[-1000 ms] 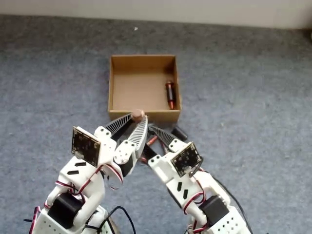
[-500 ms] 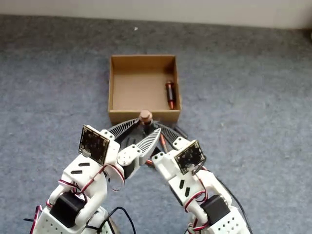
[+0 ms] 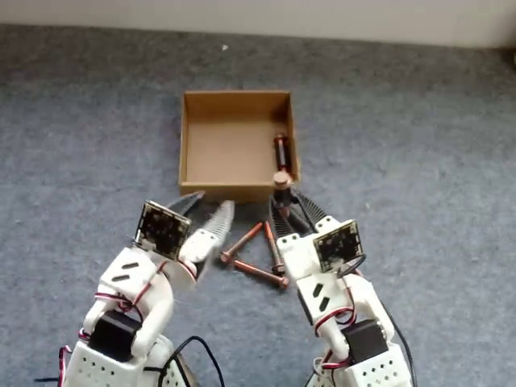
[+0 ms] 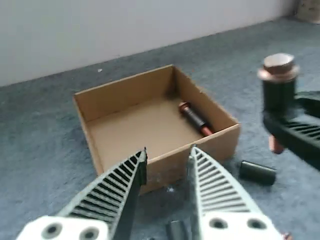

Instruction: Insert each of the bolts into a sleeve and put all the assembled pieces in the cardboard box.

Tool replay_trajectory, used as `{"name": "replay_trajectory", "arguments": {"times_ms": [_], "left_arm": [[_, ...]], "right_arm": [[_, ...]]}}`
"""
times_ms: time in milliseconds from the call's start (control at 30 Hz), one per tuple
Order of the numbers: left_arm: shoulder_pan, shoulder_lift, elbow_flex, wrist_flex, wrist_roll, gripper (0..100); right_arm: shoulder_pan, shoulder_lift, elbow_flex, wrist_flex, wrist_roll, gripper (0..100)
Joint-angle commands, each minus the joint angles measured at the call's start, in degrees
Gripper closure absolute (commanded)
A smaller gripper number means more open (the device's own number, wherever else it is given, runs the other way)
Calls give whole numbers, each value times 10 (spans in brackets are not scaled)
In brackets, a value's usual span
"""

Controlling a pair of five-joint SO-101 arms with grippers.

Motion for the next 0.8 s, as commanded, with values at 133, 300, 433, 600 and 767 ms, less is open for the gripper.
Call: {"name": "replay_trajectory", "arguments": {"times_ms": [133,300,433,600,767], "left_arm": [[-191,-5,50,-3,-15,991],[-248,-5,101,-4,-52,991],[-250,-5,146,-4,-110,993],[-248,-4,147,16,-109,993],[-249,0,147,19,-109,993]], "right_arm": [[36,-7,58,7,0,993],[33,-7,58,27,1,993],[33,-6,53,52,4,993],[33,-5,11,80,25,993],[13,8,-65,99,38,993]]}}
